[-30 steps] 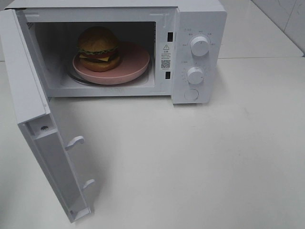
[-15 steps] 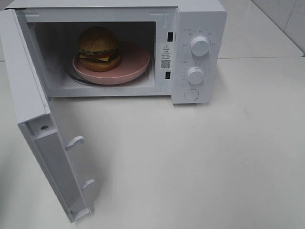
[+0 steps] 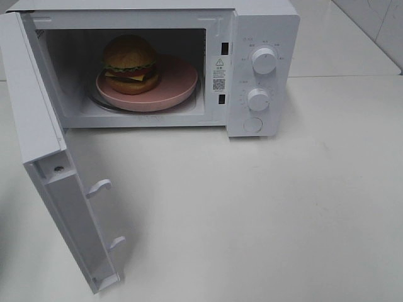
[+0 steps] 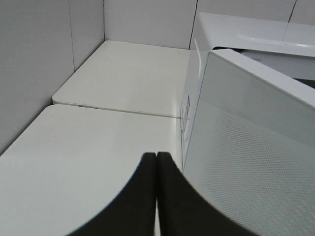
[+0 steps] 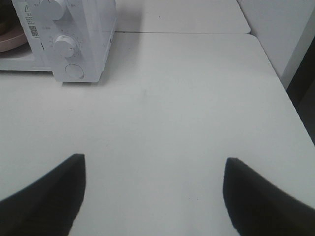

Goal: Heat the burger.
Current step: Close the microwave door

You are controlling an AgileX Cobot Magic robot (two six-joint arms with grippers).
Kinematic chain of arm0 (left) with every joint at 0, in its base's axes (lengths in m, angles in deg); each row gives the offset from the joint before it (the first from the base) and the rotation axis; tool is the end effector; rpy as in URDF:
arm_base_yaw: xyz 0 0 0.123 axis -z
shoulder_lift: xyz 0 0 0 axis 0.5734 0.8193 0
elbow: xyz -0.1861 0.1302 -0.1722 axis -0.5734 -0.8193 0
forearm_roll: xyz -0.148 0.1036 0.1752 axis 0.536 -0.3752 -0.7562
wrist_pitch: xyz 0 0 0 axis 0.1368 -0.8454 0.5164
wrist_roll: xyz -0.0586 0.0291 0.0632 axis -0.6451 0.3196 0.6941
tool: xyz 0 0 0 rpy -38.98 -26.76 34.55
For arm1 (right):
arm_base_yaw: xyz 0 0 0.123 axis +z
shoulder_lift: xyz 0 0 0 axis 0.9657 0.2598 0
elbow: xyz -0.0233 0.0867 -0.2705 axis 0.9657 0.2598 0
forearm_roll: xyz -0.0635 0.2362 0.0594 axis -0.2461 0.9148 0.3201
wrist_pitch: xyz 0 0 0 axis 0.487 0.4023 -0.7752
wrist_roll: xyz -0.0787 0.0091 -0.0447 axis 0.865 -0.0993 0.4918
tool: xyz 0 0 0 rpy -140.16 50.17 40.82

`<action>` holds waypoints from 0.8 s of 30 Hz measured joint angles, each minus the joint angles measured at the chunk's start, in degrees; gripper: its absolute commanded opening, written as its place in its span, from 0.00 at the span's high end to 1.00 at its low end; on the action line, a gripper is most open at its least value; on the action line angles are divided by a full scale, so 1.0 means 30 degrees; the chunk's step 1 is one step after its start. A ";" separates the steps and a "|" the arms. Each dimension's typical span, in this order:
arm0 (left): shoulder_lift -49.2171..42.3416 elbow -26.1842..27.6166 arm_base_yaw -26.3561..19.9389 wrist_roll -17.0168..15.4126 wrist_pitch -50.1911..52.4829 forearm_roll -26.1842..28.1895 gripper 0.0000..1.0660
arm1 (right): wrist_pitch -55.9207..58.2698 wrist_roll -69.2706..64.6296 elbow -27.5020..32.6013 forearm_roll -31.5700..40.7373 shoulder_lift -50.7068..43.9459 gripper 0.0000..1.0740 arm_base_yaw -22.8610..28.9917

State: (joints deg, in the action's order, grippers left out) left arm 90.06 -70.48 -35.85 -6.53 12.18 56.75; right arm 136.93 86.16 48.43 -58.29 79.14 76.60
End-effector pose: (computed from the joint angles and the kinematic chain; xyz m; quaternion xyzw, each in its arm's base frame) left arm 0.1463 0.0047 0.2299 -0.0510 0.7625 -0.0151 0.6447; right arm -0.0017 -0.0044 0.2844 0.0081 0.8266 -0.0076 0.5627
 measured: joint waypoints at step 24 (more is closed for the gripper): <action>0.9683 0.1012 0.2120 -0.3457 0.7066 -0.8231 1.00 | 0.0000 0.0000 0.0000 0.0000 0.0000 0.32 0.0000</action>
State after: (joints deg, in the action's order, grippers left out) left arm 119.11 -67.44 -29.49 -16.90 33.38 32.06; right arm 136.93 86.16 48.43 -58.29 79.14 76.60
